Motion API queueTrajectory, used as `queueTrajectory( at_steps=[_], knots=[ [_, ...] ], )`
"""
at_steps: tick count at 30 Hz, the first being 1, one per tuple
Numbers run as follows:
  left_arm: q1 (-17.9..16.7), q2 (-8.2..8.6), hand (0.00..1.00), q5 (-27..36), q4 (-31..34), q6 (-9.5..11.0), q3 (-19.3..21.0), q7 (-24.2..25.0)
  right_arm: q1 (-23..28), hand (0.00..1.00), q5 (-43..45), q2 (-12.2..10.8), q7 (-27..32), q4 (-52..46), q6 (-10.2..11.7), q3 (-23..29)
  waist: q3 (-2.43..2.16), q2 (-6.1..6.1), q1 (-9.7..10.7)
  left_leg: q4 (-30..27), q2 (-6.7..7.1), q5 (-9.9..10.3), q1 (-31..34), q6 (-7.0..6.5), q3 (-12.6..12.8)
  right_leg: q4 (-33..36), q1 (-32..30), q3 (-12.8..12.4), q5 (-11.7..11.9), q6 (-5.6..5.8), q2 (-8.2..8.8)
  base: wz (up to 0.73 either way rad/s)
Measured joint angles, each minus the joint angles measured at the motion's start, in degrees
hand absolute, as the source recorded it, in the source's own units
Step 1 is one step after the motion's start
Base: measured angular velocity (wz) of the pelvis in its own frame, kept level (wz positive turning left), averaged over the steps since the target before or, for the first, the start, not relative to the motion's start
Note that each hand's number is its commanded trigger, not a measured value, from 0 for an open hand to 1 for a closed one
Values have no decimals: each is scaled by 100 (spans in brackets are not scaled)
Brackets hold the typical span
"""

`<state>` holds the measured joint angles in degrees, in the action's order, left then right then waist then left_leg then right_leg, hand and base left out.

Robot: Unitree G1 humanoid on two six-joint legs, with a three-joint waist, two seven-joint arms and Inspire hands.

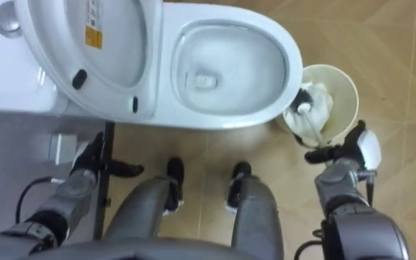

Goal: Brush toilet

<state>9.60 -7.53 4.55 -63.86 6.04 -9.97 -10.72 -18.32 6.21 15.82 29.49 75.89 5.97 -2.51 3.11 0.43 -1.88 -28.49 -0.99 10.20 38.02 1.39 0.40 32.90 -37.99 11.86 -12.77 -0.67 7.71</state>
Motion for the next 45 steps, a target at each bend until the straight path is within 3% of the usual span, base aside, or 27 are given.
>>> queueTrajectory(
  at_steps=[4, 10, 23, 31, 41, 45],
  knots=[
    [6, -79, 0, 54, 265, -86, -302, 5, -35, 0, 15, 99, 45, -3, -175, -96, 15, -67, -3, -410, 59, 10, 467, -49, 14, 381, -393, 15, -151, 20, 130, 22],
    [-44, -370, 0, 458, 673, -181, -608, 16, -215, 0, -176, 290, 85, -8, -292, -289, 14, -108, -34, -801, 71, 23, 1078, -117, 26, 819, -963, 42, -172, 17, 216, 5],
    [-15, -444, 0, 923, 911, -242, -722, 32, -262, 0, -423, 414, 80, -88, -428, -539, -39, -9, -173, -1003, 56, 25, 1528, -114, 39, 1038, -1423, 11, -164, -55, 222, 0],
    [24, -493, 0, 1095, 1010, -243, -722, 4, -212, 0, -827, 547, 79, -87, -464, -758, -41, 54, -209, -1205, 38, 85, 1785, -128, 115, 1236, -1697, -77, -216, -50, 227, -1],
    [401, -528, 0, 1168, 1087, -302, -716, -105, -358, 0, -862, 817, -120, -11, -559, -767, -29, 110, -328, -1687, 77, 102, 2501, -148, 121, 1794, -2414, -97, -320, -92, 351, 5],
    [559, -539, 0, 1178, 1163, -311, -749, -187, -585, 0, -1117, 954, -147, 43, -610, -768, -16, 231, -335, -1919, 75, 142, 2872, -135, 131, 2023, -2780, -104, -349, -124, 398, 3]
  ],
)
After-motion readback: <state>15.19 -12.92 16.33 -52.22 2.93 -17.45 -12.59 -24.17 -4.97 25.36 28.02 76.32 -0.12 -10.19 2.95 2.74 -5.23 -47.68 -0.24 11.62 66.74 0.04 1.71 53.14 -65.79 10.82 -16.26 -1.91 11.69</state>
